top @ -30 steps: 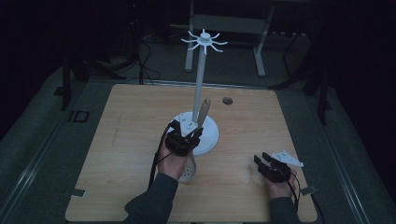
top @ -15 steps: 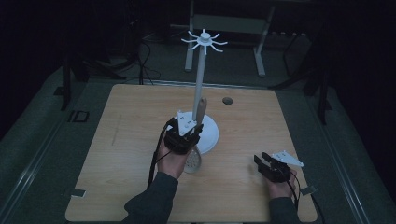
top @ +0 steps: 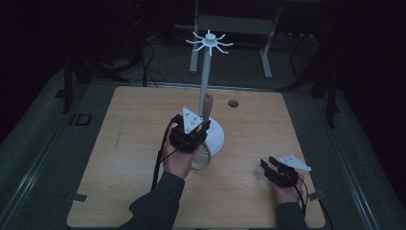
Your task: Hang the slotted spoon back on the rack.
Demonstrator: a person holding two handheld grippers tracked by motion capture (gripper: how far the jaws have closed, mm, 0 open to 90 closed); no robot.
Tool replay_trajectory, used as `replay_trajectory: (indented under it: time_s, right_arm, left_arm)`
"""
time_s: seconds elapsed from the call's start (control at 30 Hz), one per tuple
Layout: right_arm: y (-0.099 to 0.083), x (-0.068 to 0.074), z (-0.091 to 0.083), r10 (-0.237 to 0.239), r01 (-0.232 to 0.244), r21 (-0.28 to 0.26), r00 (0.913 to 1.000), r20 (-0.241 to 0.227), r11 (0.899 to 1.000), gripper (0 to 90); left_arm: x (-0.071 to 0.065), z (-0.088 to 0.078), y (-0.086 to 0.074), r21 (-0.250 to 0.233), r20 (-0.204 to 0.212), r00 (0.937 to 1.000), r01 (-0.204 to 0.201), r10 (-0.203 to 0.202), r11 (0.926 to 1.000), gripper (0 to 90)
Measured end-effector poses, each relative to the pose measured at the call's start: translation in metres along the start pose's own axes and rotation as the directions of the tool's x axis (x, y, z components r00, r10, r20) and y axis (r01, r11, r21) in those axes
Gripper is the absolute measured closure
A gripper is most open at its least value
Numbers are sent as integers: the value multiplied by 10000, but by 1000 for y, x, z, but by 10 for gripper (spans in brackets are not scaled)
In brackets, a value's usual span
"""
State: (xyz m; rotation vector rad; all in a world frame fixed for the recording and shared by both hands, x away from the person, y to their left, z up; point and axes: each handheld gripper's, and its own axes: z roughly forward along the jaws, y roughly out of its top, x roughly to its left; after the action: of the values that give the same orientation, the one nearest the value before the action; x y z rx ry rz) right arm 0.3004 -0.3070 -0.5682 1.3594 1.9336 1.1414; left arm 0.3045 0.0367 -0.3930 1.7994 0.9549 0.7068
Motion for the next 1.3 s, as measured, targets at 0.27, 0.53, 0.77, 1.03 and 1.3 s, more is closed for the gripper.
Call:
replay_trajectory:
  time_s: [0.27,0.53,0.77,1.03,1.3]
  right_arm:
    - [0,0,0,-4,4,4,10000,-12,10000,559]
    - [0,0,0,2,-2,-6,10000,-12,10000,557]
    - [0,0,0,6,-6,-1,10000,-31,10000,555]
    - [0,0,0,9,-9,9,10000,-38,10000,552]
    - [0,0,0,-8,8,10,10000,-45,10000,551]
  left_arm:
    - [1,-4,16,-346,-212,9998,-63,55,9994,743]
    - [2,-4,31,-547,-478,9987,-199,173,9983,743]
    - [4,-3,42,-692,-705,9973,-239,190,9973,743]
    - [3,-6,55,-1034,-1028,9947,-90,-17,9946,743]
    - [1,-6,65,-1218,-1478,9888,41,-222,9925,743]
